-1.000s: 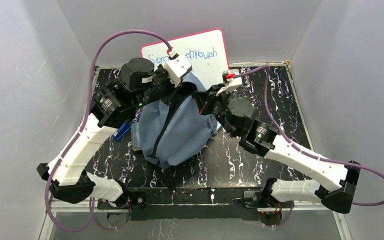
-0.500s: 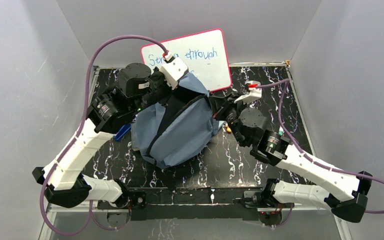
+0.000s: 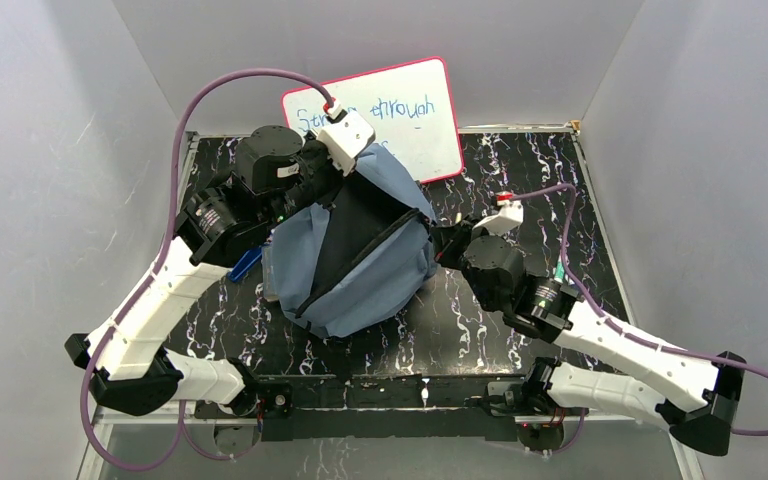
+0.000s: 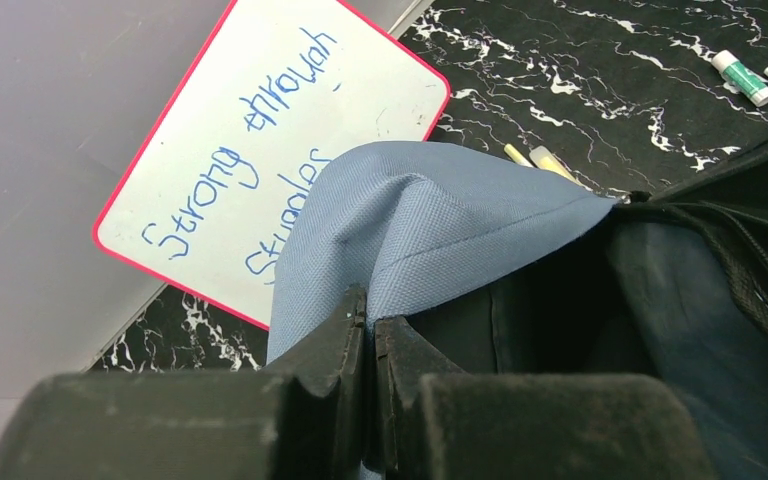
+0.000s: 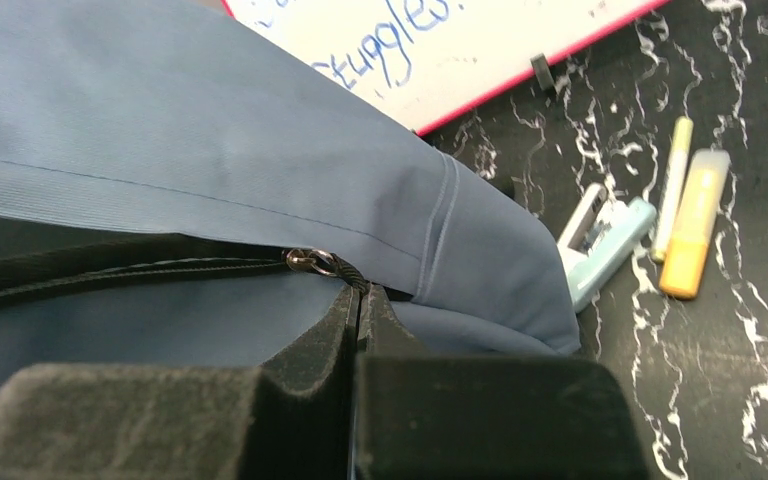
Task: Pack the student bag
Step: Unzip the student bag at the center of the board.
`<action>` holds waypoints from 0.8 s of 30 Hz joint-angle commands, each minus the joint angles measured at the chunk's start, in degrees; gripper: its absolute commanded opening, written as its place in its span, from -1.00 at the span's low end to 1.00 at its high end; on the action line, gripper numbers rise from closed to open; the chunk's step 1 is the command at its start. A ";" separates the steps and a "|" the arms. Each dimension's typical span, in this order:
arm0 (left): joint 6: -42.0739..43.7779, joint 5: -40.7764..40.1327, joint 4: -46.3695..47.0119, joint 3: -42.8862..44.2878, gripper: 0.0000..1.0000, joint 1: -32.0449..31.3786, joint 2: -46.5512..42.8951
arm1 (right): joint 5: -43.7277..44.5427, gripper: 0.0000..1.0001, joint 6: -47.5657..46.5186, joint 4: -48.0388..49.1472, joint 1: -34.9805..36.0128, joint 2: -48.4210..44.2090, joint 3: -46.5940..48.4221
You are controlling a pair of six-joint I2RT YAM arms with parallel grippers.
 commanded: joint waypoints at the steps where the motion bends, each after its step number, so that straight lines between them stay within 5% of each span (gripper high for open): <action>1: 0.01 -3.86 3.22 0.79 -1.00 0.28 -1.46 | 1.23 -1.00 5.11 -5.97 -0.50 -2.00 -2.76; 24: -1.00 -3.83 3.26 -0.07 -1.00 0.31 -2.17 | -0.46 -1.00 10.86 -15.19 -0.49 -7.39 -10.17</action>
